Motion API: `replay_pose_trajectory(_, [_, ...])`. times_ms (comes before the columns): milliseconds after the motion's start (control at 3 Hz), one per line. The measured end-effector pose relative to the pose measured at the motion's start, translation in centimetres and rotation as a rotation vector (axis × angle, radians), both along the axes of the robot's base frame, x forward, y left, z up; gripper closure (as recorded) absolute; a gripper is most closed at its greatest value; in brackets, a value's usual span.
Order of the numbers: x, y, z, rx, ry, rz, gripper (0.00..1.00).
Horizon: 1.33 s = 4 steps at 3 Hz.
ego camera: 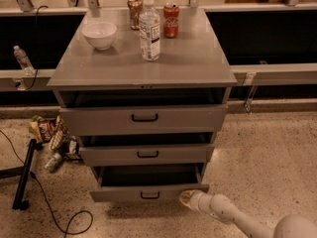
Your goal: Close bottom drawer
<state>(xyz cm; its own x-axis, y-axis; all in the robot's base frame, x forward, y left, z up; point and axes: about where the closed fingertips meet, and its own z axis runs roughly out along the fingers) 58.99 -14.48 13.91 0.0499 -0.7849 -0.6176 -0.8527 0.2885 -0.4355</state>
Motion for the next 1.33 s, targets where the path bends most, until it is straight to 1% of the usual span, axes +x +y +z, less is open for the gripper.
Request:
replay_pose_trajectory(333, [2.2, 0.0, -0.6, -0.001, -0.011, 0.006, 1.0])
replay_pose_trajectory(667, [4.6, 0.5, -1.1, -0.006, -0.018, 0.024, 1.0])
replay_pose_trajectory(1000, [6.1, 0.8, -1.3, -0.007, -0.028, 0.035, 1.0])
replay_pose_trajectory(1333, [7.1, 1.0, -1.2, -0.012, -0.037, 0.035, 1.0])
